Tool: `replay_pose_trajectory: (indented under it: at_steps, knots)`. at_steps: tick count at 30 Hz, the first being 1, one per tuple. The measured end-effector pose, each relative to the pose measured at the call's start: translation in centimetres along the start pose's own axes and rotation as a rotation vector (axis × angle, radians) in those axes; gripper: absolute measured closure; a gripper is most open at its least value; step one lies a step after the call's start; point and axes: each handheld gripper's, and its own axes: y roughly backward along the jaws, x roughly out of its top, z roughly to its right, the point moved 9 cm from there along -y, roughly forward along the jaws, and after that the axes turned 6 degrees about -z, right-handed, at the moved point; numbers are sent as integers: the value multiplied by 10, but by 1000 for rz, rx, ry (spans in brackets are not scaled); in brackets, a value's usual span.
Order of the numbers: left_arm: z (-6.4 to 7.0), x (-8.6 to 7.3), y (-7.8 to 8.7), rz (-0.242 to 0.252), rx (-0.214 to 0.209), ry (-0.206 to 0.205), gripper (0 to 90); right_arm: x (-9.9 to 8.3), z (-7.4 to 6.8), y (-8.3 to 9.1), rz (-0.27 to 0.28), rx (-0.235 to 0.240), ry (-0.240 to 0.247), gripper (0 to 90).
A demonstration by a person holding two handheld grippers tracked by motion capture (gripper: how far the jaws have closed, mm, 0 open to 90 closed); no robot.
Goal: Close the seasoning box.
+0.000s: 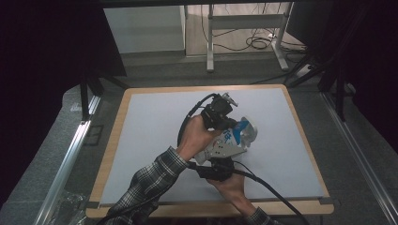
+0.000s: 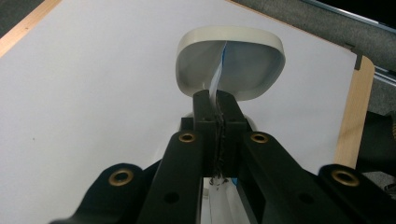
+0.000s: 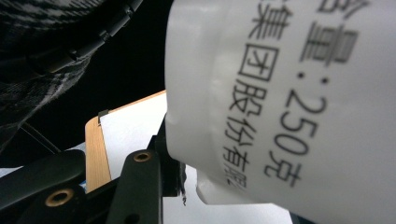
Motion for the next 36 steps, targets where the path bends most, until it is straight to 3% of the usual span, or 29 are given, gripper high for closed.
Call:
replay_pose_trajectory:
  at_steps: [36]
  knots:
    - [1, 2, 1, -21, 10, -9, 888, 2, -1, 1, 15, 7, -8, 595]
